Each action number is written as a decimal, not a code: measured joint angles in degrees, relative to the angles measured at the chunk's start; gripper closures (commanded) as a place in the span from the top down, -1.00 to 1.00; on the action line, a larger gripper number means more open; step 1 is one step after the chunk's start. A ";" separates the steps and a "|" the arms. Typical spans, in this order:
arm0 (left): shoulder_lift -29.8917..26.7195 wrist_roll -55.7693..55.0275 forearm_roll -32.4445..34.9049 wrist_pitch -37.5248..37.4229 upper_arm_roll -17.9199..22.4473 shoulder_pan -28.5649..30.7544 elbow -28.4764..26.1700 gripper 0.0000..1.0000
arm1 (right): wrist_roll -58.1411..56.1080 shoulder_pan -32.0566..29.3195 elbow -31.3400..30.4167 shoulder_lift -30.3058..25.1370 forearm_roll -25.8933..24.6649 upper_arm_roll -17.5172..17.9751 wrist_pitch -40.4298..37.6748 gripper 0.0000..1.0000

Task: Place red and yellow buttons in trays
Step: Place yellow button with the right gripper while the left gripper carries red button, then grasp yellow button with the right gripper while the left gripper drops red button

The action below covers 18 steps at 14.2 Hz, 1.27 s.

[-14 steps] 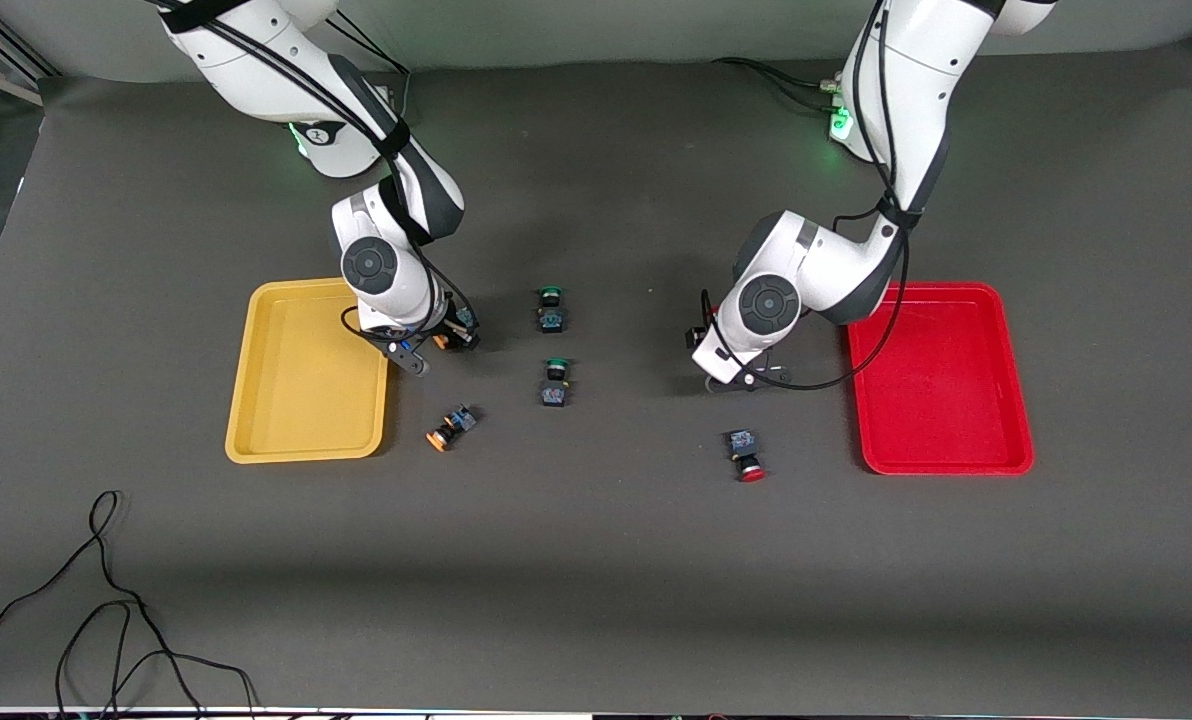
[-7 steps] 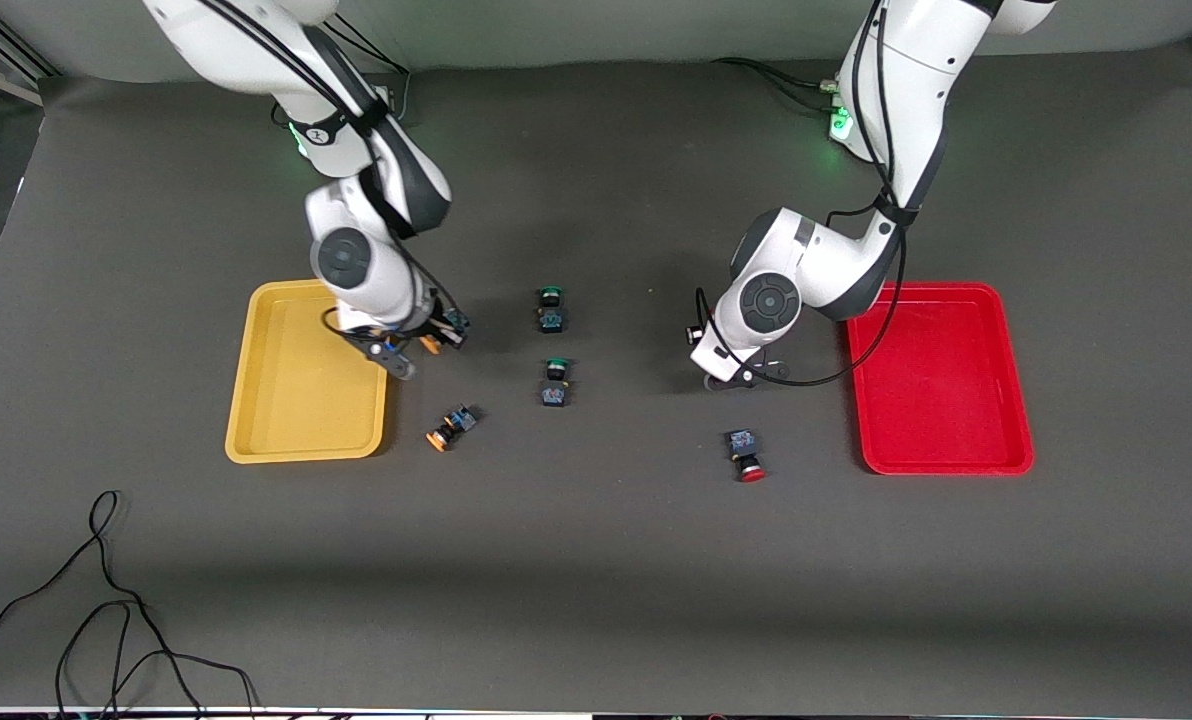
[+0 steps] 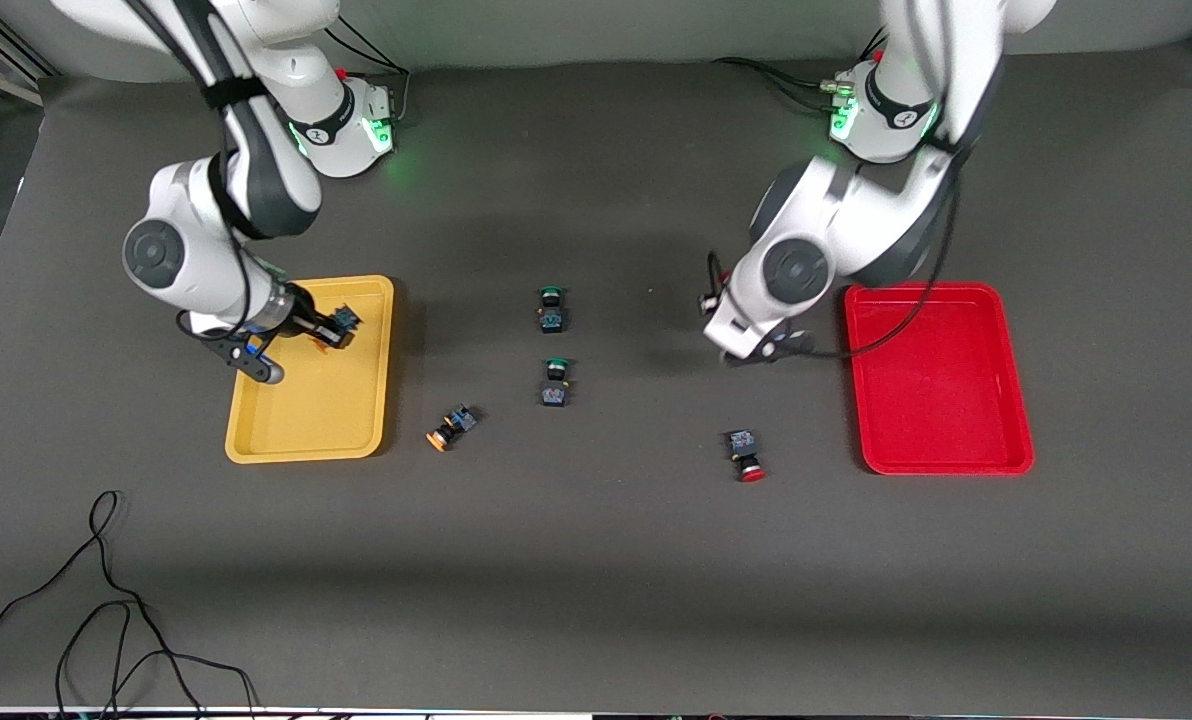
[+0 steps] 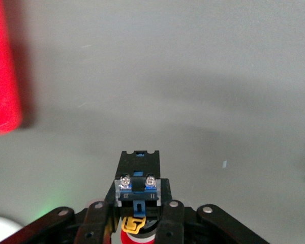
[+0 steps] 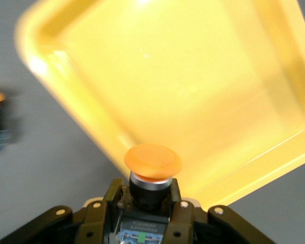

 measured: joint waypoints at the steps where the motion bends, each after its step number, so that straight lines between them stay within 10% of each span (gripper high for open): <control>1: -4.01 0.76 0.50 -5.25 0.06 2.17 0.77 -0.87 | -2.36 -0.87 -1.29 1.35 0.00 -0.96 1.94 -1.00; 3: -10.96 5.90 4.23 -14.08 0.34 7.48 2.22 -0.84 | -4.54 -2.31 -3.96 4.14 0.00 -1.49 6.99 -0.76; 4: -13.93 9.91 7.18 -16.90 0.66 10.32 2.32 -0.82 | -4.70 -2.44 -4.73 5.56 0.00 -1.48 8.85 0.48; 5: -15.98 14.46 8.84 -18.56 1.11 13.20 2.03 -0.82 | -4.70 -2.39 -4.99 6.73 0.00 -1.39 10.22 0.99; 8: -16.03 30.10 10.82 -16.08 2.38 24.29 -1.42 -0.82 | -4.70 -2.19 -4.49 7.43 0.00 -1.19 11.35 1.00; 13: -0.33 35.67 10.89 2.81 2.17 29.74 -6.40 -0.81 | -2.70 -2.02 6.97 2.23 1.35 1.99 -0.39 1.00; 18: 9.69 35.66 10.89 18.34 1.41 29.51 -10.13 -0.76 | 15.18 -0.77 24.74 17.11 3.94 13.11 -0.58 1.00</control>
